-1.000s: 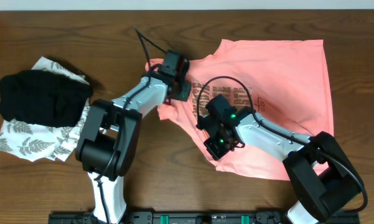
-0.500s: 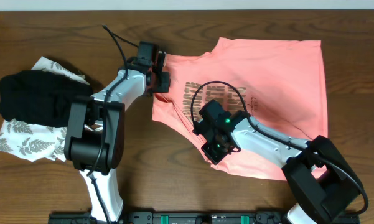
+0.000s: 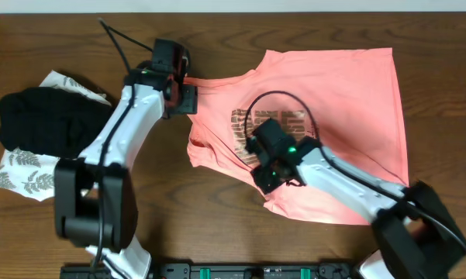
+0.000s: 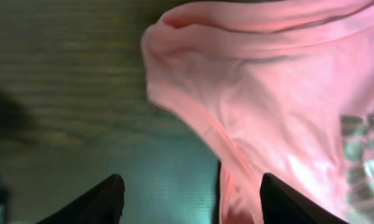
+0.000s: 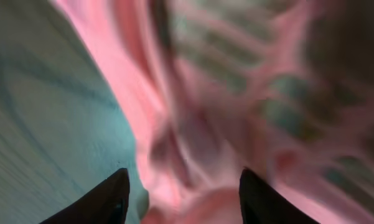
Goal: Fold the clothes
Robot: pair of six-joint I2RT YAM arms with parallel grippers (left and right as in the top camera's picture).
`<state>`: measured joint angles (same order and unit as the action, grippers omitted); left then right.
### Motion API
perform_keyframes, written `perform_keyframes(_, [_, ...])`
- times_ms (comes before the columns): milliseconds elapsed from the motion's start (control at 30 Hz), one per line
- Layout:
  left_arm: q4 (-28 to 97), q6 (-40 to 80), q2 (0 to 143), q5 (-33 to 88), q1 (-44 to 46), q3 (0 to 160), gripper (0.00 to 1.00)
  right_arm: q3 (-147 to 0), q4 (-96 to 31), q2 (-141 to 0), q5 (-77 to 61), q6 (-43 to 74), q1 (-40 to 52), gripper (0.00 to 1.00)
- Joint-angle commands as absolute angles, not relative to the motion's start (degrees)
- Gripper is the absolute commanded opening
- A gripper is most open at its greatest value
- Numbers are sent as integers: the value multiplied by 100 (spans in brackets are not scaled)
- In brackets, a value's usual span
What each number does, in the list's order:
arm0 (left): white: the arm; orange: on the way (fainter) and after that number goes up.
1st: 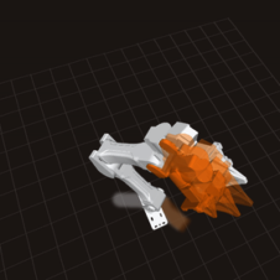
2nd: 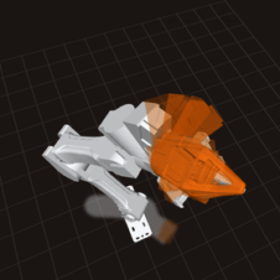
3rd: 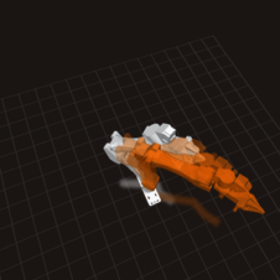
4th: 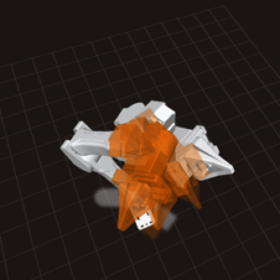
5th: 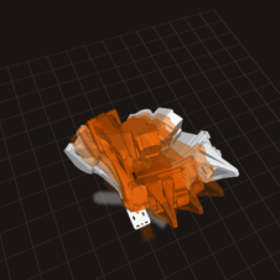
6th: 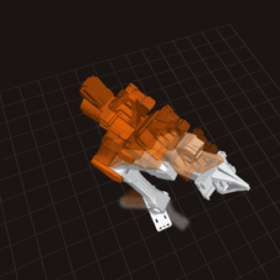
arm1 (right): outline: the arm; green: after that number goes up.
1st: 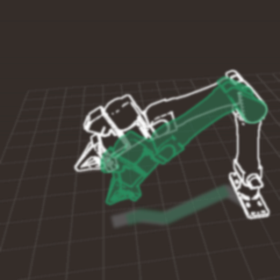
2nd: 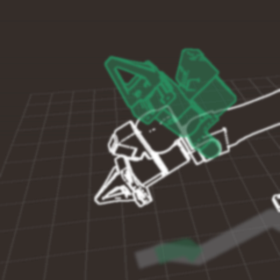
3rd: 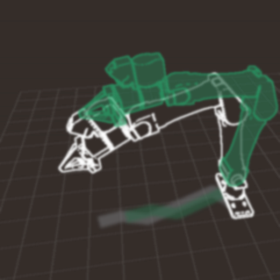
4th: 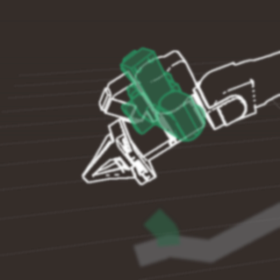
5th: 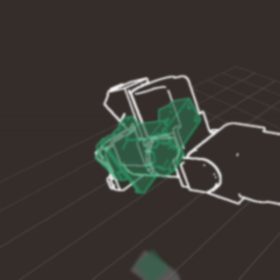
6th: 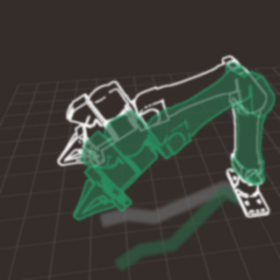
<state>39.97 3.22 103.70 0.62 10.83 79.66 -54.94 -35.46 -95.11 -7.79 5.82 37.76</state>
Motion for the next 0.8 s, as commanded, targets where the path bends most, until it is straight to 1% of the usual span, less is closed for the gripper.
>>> perform_keyframes(0, [4471,615,10175,-115,1061,8060,70,-5758,-3540,-9059,-495,989,3439,59])
perform_keyframes(100, [5157,1153,10219,-54,1063,7983,64,-5776,-3553,-8831,-491,1009,3144,60])
perform_keyframes(200, [5437,1533,10230,185,1068,7625,63,-5776,-3605,-8731,-491,1009,2877,61])
perform_keyframes(267, [5380,1619,10230,685,1068,7282,63,-5776,-3645,-8722,-491,1007,2744,61])
perform_keyframes(367, [4984,1903,10230,1009,1066,6711,63,-5776,-3691,-8722,-491,1004,2633,60])
perform_keyframes(533, [3684,1946,10230,1874,1061,5843,63,-5776,-3734,-8722,-491,1002,2622,59])
perform_keyframes(700, [3026,2115,10230,1909,1063,5437,63,-5776,-3879,-8722,-491,987,2622,59])
perform_keyframes(733, [2954,2115,10230,1909,1063,5391,62,-5776,-3894,-8722,-491,956,2622,59])
perform_keyframes(767, [2897,2115,10230,1946,1063,5352,57,-5774,-3903,-8722,-489,958,2622,58])
